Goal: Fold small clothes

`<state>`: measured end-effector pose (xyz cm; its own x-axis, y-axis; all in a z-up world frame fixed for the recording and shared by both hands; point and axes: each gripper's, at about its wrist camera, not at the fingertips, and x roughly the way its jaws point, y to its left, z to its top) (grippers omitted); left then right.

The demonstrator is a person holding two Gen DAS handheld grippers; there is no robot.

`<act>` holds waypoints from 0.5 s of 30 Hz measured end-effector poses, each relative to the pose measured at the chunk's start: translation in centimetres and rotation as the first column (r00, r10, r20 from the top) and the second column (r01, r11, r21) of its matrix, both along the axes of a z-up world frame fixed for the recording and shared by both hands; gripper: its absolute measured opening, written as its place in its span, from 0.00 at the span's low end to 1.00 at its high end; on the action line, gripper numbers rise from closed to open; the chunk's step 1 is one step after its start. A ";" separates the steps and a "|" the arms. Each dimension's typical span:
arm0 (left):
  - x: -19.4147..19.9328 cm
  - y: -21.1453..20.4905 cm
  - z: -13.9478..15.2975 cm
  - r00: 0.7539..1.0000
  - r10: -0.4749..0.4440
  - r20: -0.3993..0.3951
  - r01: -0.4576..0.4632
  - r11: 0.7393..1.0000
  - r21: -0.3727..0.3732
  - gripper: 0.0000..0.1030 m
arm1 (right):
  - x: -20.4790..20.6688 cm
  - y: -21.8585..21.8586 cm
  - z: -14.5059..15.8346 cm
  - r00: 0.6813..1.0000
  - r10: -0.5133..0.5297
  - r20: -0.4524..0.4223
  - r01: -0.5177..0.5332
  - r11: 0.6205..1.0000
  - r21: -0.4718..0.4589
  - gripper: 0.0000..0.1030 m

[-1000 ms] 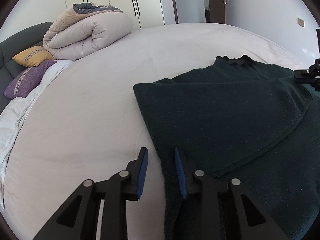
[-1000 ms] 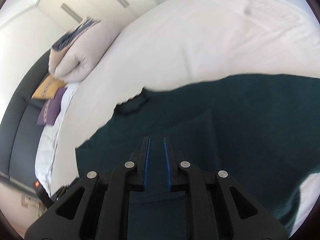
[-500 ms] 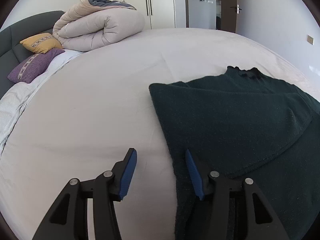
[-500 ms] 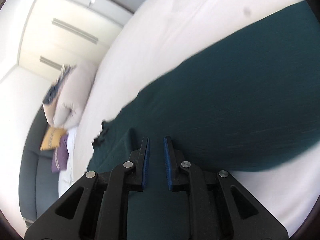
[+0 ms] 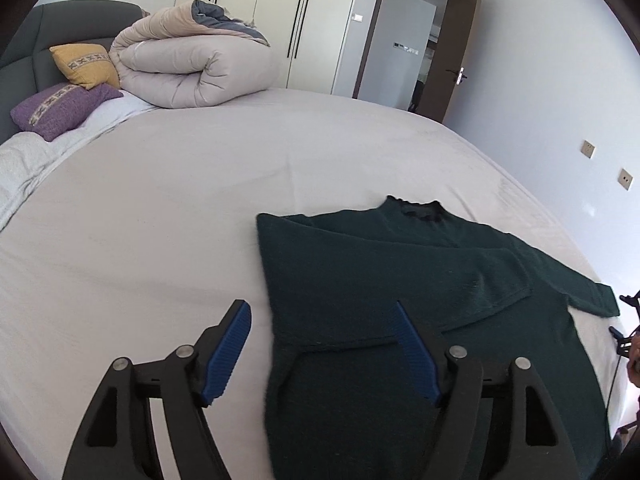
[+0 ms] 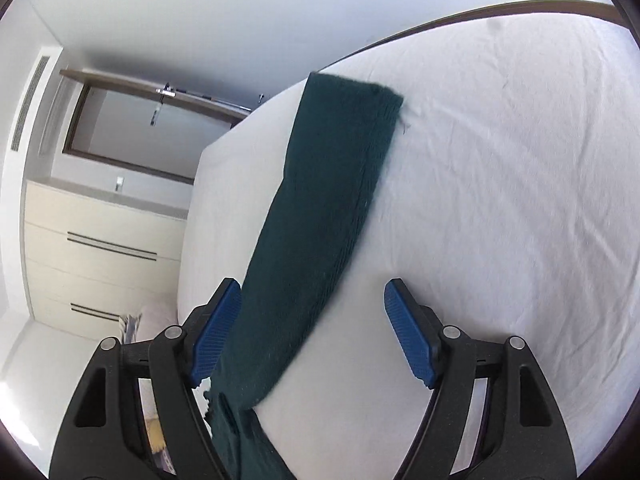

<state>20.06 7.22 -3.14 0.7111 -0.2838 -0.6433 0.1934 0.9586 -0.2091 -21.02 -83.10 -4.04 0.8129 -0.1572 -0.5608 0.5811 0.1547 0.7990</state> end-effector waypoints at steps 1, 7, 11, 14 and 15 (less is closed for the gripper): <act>-0.2 -0.7 0.2 1.000 -0.015 -0.010 0.015 1.000 -0.020 0.76 | 0.2 -0.5 -0.2 1.000 -0.013 0.009 0.013 1.000 0.012 0.71; 0.0 -4.9 0.3 0.991 -0.099 -0.086 0.085 0.985 -0.149 0.77 | 2.1 -4.6 -1.3 0.992 -0.105 0.067 0.102 0.994 0.047 0.56; 0.5 -7.1 -0.6 0.980 -0.137 -0.141 0.106 0.972 -0.209 0.77 | 4.5 -6.0 -2.0 0.995 -0.090 0.052 0.087 0.995 0.052 0.25; 0.8 -8.5 -0.7 0.975 -0.161 -0.156 0.122 0.965 -0.234 0.77 | 6.0 -6.2 -2.1 0.997 -0.074 0.012 0.074 0.997 0.027 0.11; 1.0 -8.8 -0.8 0.972 -0.171 -0.162 0.128 0.961 -0.246 0.77 | 6.7 -5.7 -1.6 0.998 -0.060 -0.012 0.060 0.998 -0.007 0.10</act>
<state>21.07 -1.62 -3.90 0.5273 -0.5349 -0.6602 0.2696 0.8422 -0.4670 -14.31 -88.79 -5.62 0.7948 -0.2092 -0.5696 0.5995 0.1250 0.7906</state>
